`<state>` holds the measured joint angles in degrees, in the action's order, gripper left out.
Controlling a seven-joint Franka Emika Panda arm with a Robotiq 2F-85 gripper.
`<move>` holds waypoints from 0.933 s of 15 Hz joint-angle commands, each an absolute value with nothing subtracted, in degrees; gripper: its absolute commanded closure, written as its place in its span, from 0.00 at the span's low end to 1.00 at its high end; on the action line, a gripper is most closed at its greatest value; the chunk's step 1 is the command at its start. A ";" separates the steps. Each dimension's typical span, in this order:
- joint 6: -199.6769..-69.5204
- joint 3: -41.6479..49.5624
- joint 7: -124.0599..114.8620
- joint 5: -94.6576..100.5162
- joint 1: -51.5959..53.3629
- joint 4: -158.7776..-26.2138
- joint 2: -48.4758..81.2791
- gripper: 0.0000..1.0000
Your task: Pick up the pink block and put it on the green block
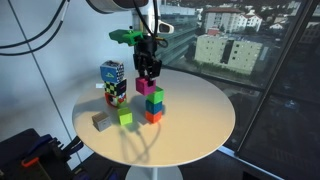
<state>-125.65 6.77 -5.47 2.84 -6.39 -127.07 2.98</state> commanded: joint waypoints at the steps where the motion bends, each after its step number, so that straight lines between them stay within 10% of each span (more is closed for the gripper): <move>1: -125.50 6.76 -5.45 2.84 -6.41 -126.96 2.99 0.45; 7: -125.50 6.76 -5.44 2.84 -6.41 -126.96 2.99 0.45; 8: -125.50 6.76 -5.44 2.84 -6.41 -126.96 2.99 0.70; 14: -124.81 6.83 -5.61 2.24 -6.51 -125.11 3.22 0.70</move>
<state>-125.65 6.77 -5.47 2.84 -6.39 -126.88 3.14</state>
